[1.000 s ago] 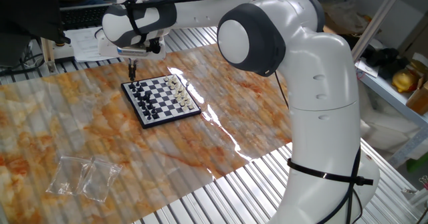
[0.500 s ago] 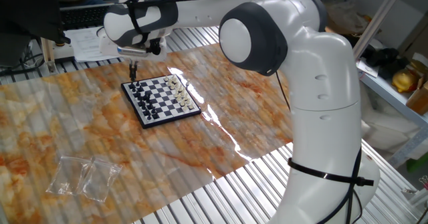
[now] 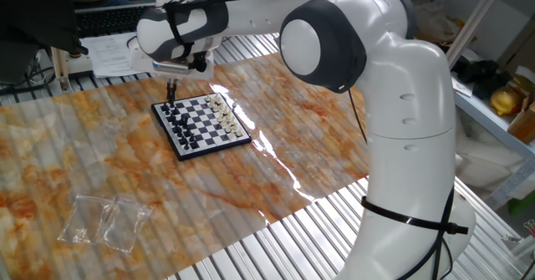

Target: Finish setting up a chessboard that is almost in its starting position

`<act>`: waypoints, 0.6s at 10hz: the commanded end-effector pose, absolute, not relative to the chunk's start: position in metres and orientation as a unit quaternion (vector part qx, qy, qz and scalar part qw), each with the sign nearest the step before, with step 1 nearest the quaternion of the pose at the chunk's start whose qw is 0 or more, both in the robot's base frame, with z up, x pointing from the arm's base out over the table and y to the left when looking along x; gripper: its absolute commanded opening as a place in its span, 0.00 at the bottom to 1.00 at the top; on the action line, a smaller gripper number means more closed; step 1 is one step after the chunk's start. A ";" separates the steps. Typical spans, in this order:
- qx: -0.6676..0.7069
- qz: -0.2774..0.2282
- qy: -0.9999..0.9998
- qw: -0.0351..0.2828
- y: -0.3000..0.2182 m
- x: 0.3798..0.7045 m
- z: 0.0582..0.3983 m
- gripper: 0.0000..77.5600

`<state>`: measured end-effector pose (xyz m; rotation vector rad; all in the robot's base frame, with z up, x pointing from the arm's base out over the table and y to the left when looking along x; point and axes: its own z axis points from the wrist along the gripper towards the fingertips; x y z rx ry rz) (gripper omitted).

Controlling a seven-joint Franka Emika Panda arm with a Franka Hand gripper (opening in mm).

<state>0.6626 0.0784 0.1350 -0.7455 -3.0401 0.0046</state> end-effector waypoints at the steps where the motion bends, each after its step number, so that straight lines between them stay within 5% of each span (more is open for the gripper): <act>1: -0.229 -0.001 -0.974 -0.001 0.072 0.659 0.128 0.01; 6: -0.223 -0.002 -0.975 -0.006 0.064 0.655 0.119 0.01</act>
